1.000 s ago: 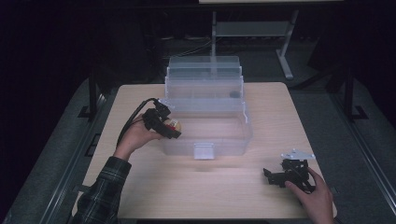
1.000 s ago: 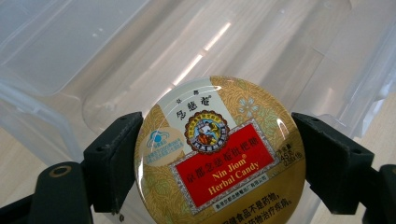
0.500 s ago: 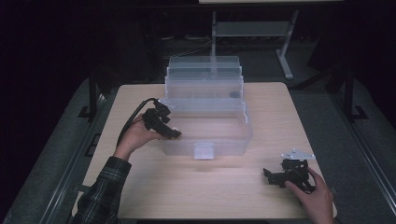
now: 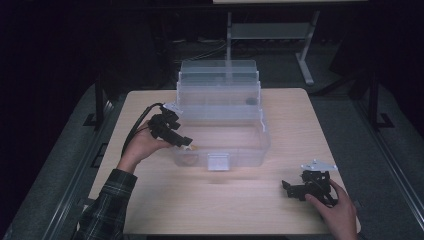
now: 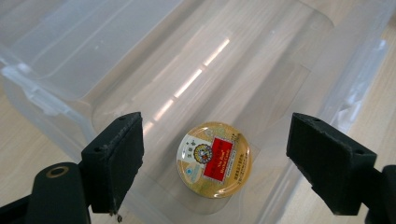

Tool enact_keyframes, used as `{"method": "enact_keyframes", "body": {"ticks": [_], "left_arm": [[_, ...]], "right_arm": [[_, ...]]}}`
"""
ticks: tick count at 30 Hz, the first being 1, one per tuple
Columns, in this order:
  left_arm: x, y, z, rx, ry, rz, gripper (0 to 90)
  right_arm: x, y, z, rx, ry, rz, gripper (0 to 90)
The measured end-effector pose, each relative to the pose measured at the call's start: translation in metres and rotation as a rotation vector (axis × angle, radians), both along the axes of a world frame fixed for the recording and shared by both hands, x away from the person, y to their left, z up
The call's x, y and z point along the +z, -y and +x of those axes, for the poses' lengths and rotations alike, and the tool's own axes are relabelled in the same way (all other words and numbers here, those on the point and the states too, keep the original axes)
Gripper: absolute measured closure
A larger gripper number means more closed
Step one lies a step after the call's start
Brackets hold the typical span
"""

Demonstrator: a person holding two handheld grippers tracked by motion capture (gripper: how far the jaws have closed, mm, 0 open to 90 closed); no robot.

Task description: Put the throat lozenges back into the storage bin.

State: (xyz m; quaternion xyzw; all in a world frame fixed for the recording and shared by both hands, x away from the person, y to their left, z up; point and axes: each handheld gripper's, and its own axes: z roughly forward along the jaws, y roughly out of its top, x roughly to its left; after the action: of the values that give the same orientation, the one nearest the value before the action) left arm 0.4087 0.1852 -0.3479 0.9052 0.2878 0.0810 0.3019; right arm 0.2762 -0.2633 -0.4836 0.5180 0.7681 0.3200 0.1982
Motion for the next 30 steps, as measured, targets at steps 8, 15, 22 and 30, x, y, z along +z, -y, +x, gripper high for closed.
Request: {"method": "enact_keyframes", "body": {"ticks": [8, 15, 22, 30], "left_arm": [[0.009, -0.014, -0.014, 0.016, 0.028, -0.024, 17.7], [0.012, -0.026, -0.026, 0.026, 0.044, -0.031, 17.7], [0.009, -0.04, -0.04, 0.04, 0.057, -0.036, 16.9], [0.002, -0.052, -0.054, 0.065, 0.07, -0.03, 13.5]], "right_arm": [[0.0, 0.0, 0.0, 0.0, 0.0, 0.0, 0.0], [0.0, 0.0, 0.0, 0.0, 0.0, 0.0, 0.0], [0.0, 0.0, 0.0, 0.0, 0.0, -0.001, 0.0], [0.0, 0.0, 0.0, 0.002, -0.001, -0.001, 0.0]]}}
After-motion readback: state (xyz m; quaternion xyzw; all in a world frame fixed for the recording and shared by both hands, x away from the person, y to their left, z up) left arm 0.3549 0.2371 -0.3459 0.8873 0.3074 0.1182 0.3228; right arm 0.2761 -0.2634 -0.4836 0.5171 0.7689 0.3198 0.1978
